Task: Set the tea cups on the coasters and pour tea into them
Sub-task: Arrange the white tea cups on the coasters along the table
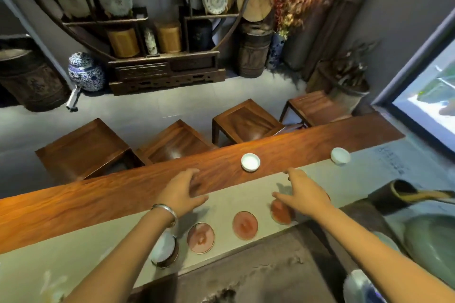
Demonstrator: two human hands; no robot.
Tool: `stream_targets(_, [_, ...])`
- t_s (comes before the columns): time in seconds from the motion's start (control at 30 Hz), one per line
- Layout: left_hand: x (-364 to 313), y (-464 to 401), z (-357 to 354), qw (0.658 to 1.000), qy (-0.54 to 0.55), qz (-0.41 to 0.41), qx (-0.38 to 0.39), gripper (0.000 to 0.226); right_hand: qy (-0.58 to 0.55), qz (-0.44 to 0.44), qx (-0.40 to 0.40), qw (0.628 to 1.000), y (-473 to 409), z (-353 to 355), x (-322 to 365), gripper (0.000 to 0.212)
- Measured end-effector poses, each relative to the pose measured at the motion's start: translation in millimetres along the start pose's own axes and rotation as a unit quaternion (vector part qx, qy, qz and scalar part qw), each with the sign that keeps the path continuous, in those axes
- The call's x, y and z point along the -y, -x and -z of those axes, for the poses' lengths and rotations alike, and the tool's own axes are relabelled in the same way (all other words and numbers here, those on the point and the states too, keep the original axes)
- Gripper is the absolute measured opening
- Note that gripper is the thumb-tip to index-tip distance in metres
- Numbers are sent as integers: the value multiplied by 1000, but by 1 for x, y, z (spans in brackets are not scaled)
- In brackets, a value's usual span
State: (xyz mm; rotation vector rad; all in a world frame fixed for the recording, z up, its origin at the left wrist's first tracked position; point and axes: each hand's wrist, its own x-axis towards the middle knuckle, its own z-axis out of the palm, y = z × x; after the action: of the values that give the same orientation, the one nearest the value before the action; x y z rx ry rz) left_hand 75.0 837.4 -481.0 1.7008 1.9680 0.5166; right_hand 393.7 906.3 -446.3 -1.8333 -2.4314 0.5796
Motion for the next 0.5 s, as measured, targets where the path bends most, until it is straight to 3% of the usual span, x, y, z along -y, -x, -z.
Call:
stream_targets(0.27, [-67,-95,-63,998,-36,-23,45,77,-37,-102,-46,993,-33,37,-134,68])
stream_targets(0.5, [-86,-137,-93,997,-61,2,45,76,-52,-154,-28,986,-82,43,-200,78])
